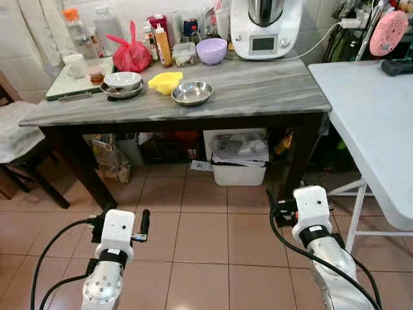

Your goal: Setting the table

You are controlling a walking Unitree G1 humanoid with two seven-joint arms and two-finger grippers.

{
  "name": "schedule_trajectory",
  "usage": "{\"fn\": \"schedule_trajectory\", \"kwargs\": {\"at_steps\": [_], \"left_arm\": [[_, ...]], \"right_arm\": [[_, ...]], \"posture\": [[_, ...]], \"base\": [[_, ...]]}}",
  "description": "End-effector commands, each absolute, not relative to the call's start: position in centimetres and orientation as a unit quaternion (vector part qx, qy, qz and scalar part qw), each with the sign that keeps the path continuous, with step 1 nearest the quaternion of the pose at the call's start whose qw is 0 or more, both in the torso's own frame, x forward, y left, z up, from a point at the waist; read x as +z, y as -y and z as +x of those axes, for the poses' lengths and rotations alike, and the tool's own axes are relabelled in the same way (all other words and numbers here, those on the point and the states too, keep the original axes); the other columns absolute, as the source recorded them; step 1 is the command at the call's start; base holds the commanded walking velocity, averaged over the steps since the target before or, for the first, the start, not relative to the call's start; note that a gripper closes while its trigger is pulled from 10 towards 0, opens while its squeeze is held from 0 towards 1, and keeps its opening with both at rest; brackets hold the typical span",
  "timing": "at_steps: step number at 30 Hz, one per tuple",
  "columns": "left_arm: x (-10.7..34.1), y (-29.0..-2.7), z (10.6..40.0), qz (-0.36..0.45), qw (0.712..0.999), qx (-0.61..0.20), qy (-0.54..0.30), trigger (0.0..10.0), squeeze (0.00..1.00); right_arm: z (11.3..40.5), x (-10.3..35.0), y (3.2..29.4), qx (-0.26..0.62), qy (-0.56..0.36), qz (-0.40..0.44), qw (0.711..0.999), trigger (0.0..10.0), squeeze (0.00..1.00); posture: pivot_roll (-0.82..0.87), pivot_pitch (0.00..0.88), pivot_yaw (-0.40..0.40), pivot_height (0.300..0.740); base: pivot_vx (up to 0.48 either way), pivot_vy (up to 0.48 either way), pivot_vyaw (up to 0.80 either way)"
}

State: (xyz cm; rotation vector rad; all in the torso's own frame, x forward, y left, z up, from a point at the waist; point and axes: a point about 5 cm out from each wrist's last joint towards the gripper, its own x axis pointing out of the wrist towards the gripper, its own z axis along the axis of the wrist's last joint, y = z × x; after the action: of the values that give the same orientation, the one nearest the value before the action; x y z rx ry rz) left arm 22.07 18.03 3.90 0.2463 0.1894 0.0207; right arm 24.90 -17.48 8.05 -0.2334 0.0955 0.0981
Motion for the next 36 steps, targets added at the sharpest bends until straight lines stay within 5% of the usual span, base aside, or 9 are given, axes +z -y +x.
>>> {"fn": "schedule_trajectory", "kwargs": {"at_steps": [1, 16, 24, 36], "left_arm": [[4.2, -18.7, 22.1, 0.131, 0.988, 0.023, -0.083, 10.0, 0.00], [10.3, -16.8, 23.6, 0.109, 0.992, 0.007, 0.059, 10.0, 0.00], [9.5, -17.3, 22.8, 0.118, 0.992, 0.014, 0.035, 10.0, 0.00], [11.6, -17.7, 23.5, 0.135, 0.987, 0.047, 0.074, 10.0, 0.00]], "right_arm": [[24.9, 8.3, 17.4, 0.054, -0.038, -0.116, 0.991, 10.0, 0.00], [24.8, 11.7, 17.9, 0.055, 0.023, -0.157, 0.986, 10.0, 0.00], [24.1, 12.1, 18.6, 0.044, 0.019, -0.154, 0.987, 10.0, 0.00], [25.3, 15.3, 16.9, 0.062, 0.066, -0.088, 0.992, 10.0, 0.00]], "posture": [[-0.09, 0.059, 0.131, 0.740], [-0.11, 0.058, 0.117, 0.740], [-0.12, 0.063, 0.116, 0.740], [-0.13, 0.063, 0.119, 0.740]], "base": [[0.000, 0.000, 0.00], [0.000, 0.000, -0.27], [0.000, 0.000, -0.78], [0.000, 0.000, 0.00]]}}
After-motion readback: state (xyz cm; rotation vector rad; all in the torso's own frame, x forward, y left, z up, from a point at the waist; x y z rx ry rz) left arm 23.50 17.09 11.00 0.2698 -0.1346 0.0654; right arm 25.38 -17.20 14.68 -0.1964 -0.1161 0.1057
